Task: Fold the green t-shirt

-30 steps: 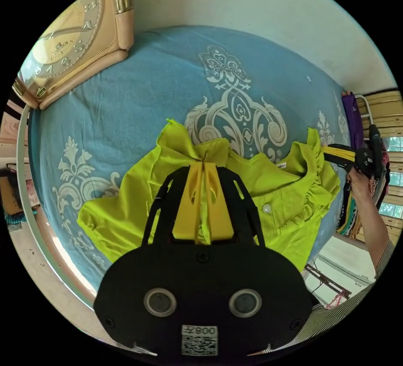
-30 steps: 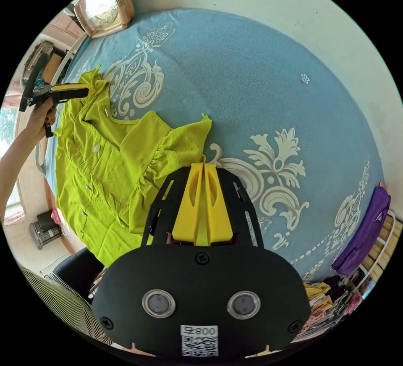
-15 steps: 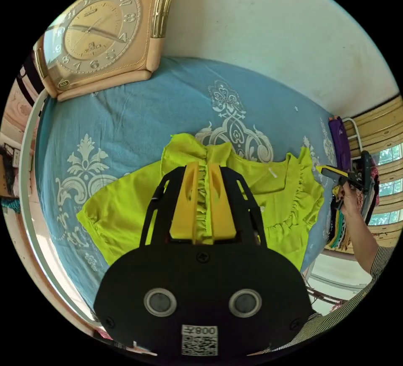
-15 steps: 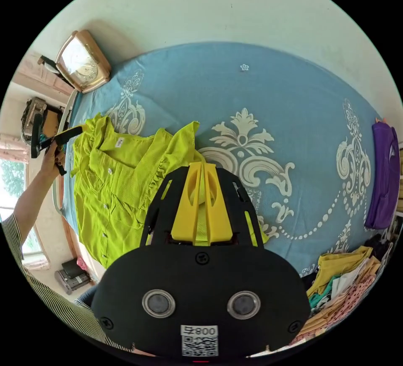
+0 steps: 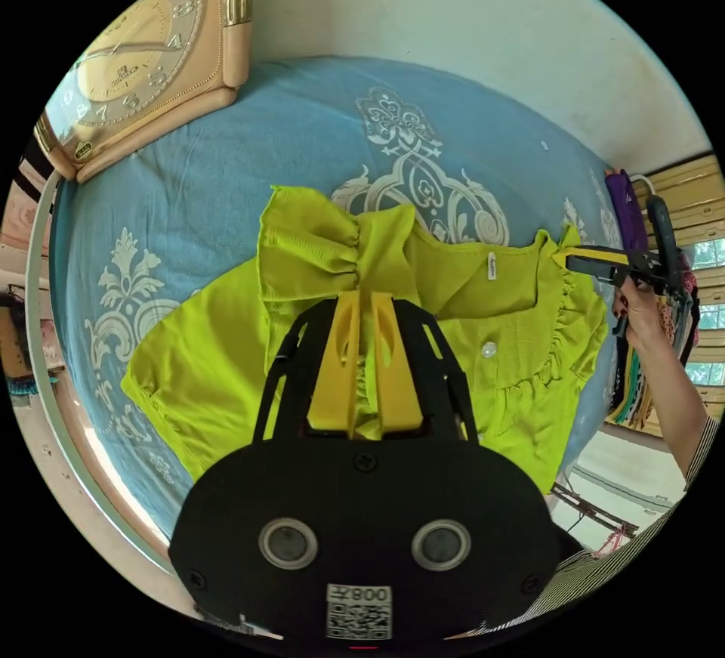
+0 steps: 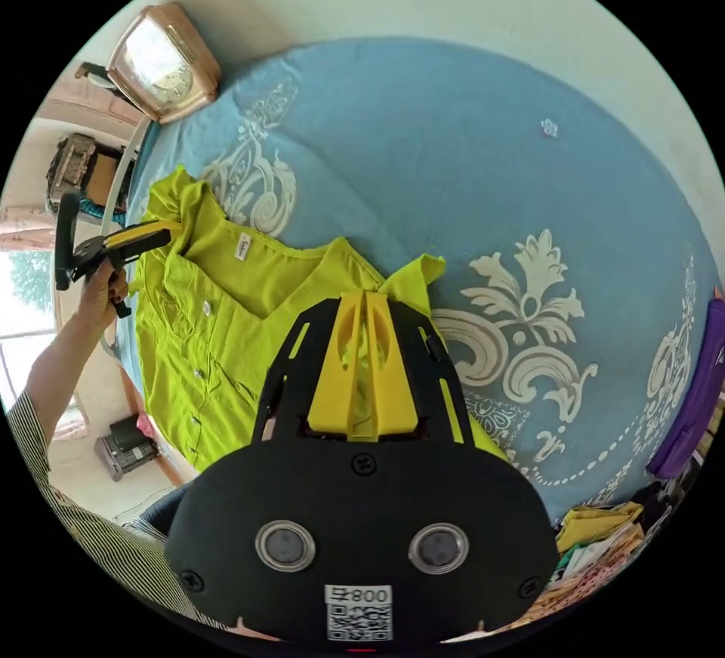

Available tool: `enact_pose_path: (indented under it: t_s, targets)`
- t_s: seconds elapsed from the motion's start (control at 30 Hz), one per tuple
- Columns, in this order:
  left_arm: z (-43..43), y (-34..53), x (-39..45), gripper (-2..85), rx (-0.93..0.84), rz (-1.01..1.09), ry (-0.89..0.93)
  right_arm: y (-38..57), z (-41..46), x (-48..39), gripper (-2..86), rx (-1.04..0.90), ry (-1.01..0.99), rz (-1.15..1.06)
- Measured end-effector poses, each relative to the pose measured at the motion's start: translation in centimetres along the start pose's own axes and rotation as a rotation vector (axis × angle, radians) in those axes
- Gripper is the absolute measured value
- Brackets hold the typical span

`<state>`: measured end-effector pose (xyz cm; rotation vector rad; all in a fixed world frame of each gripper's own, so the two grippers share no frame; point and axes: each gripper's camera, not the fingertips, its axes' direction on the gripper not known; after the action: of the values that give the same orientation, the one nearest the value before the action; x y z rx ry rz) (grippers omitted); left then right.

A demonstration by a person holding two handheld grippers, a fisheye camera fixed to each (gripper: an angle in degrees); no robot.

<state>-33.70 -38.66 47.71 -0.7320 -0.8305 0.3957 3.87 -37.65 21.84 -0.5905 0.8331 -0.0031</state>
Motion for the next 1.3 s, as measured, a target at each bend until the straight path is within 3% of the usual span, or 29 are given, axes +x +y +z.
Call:
enact_pose_path:
  t_s: [0.13, 0.27, 0.63, 0.77, 1.07, 1.3]
  targets:
    - [-2.6, 3.9, -2.3, 4.8, 0.128, -0.06, 0.149, 3.8, -4.1, 2.0, 2.6, 0.201, -0.027, 0.051]
    - [-2.2, 9.7, -4.7, 5.6, 0.054, -0.154, 0.16, 9.9, -4.8, 4.8, 4.6, 0.211, -0.068, 0.164]
    - [2.1, 30.7, -9.5, 8.8, -0.511, -0.527, 0.06, 31.2, 7.1, 3.4, 6.9, -0.426, -0.395, 0.448]
    - [4.7, 32.3, -9.7, 9.3, -0.602, -0.544, 0.044, 33.4, 10.1, 1.9, 7.6, -0.535, -0.391, 0.419]
    - [8.6, 31.4, -9.0, 8.3, -0.641, -0.494, 0.03, 33.5, 13.7, 2.0, 6.9, -0.481, -0.41, 0.436]
    - [10.6, 31.0, -7.3, 1.7, -0.664, -0.404, 0.026, 34.0, 14.7, 2.1, 0.9, -0.494, -0.401, 0.395]
